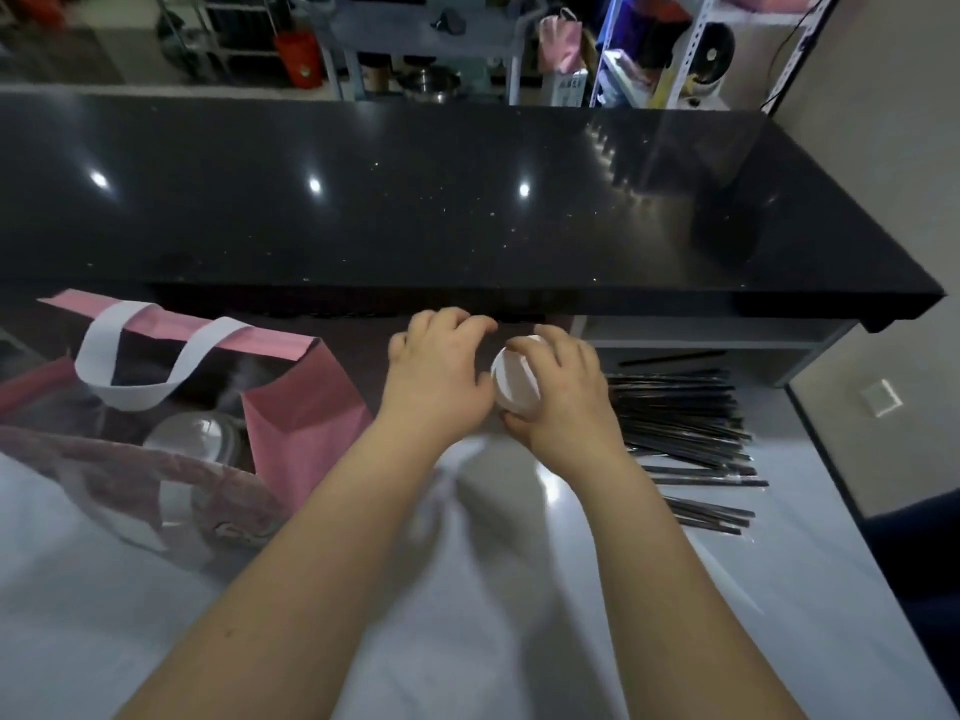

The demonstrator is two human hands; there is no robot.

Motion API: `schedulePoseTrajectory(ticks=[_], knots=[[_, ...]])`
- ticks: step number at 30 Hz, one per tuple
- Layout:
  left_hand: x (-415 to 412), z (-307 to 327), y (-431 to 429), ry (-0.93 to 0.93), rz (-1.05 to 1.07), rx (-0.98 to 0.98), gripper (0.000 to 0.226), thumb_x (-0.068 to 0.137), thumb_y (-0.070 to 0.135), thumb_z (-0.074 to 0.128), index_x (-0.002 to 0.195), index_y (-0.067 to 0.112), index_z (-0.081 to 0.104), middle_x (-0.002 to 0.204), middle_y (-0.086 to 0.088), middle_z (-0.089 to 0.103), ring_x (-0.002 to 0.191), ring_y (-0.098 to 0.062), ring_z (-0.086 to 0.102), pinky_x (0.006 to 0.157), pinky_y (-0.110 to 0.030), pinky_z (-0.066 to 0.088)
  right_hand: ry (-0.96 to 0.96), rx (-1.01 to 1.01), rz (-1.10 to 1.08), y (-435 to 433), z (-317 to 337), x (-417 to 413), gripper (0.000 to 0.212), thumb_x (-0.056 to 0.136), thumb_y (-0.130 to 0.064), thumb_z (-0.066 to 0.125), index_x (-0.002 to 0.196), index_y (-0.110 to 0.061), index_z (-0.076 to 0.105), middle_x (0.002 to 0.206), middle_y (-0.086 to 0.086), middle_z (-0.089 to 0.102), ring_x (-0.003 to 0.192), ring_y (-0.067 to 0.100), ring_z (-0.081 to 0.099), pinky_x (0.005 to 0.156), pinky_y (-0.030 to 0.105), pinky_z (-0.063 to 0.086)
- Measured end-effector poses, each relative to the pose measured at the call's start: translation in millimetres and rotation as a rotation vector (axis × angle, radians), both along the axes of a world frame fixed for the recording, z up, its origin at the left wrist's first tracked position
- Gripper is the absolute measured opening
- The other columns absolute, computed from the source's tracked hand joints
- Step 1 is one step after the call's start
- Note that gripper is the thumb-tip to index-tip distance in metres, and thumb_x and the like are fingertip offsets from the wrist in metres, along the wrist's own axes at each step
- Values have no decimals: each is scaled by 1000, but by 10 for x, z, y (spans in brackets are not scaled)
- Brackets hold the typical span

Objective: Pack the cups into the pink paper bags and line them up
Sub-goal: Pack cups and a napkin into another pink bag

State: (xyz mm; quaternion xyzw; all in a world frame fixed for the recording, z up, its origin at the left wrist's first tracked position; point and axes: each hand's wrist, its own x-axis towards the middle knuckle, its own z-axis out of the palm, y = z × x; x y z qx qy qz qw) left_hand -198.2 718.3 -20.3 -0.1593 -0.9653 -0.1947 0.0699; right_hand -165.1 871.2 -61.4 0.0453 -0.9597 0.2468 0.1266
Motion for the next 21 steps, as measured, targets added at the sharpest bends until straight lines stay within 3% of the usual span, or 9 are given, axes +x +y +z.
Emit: schedulePoseTrajectory(ticks=[7, 12, 16, 21], knots=[[33, 688, -623, 135, 24, -92, 55, 77, 26, 67, 131, 34, 55, 131, 7, 53, 126, -23, 39, 97, -42, 32, 137, -10, 151, -308, 562, 209, 67, 71, -23, 81, 132, -26, 54, 148, 3, 37, 135, 27, 28, 107, 44, 33], [164, 792, -1283, 124, 108, -10, 51, 80, 23, 69, 129, 34, 58, 129, 6, 55, 125, -23, 41, 99, -45, 34, 162, -101, 162, -591, 881, 223, 75, 67, -28, 86, 133, -34, 51, 148, -7, 34, 134, 17, 24, 109, 42, 32], [259, 761, -1822, 131, 137, 102, 42, 79, 19, 70, 119, 29, 64, 118, 5, 62, 115, -21, 50, 94, -43, 45, 268, -154, 100, -821, 1081, 228, 74, 65, -34, 85, 131, -34, 54, 143, -7, 40, 129, 17, 28, 109, 45, 34], [276, 686, -2467, -9, 137, 233, 21, 80, 23, 74, 94, 36, 66, 91, 16, 63, 86, -6, 61, 75, -30, 51, 334, -330, 72, -1186, 1298, 287, 71, 68, -30, 84, 130, -38, 52, 139, -11, 42, 130, 14, 32, 106, 20, 27]])
